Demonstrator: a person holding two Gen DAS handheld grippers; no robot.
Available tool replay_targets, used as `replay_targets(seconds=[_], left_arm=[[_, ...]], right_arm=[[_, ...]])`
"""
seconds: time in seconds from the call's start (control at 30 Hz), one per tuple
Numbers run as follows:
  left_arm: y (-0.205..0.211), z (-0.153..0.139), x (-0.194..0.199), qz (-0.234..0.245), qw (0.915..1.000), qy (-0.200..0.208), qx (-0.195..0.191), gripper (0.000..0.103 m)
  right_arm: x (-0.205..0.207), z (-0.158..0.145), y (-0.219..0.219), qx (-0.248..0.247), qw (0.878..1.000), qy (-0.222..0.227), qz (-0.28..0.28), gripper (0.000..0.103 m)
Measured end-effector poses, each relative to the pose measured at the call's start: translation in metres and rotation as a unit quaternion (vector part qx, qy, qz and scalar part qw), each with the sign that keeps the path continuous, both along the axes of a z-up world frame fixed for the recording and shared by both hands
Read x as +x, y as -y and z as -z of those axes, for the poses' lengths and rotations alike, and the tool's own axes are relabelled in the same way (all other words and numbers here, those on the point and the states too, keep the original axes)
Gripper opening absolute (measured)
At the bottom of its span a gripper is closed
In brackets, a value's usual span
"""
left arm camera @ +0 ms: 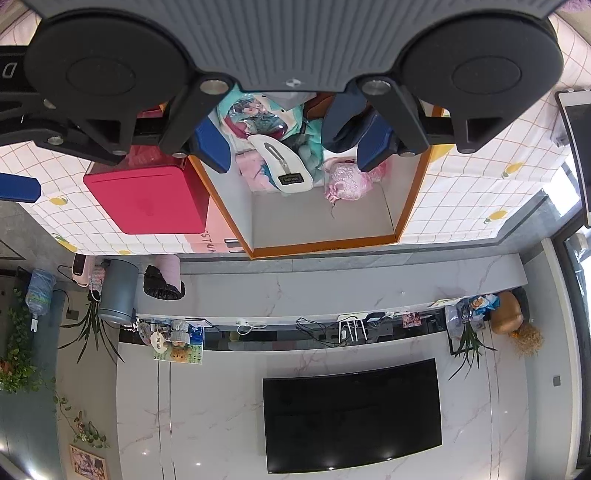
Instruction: Organize soft objects
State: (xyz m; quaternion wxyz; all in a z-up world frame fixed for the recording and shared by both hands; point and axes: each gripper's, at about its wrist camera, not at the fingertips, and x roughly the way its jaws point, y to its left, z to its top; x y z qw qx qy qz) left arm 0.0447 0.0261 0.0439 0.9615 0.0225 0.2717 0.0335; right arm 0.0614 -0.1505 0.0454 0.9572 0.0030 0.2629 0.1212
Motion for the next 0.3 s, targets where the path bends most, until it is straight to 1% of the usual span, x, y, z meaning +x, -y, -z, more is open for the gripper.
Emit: replay_targets(seconds=[0.3], left_arm=[[0.0004,0.0008,-0.001,0.001,1.0,0.001,-0.005,0.092]], right_arm=[[-0.0004,0.0,0.0001,0.002,1.0,-0.001,-0.002,0.1]])
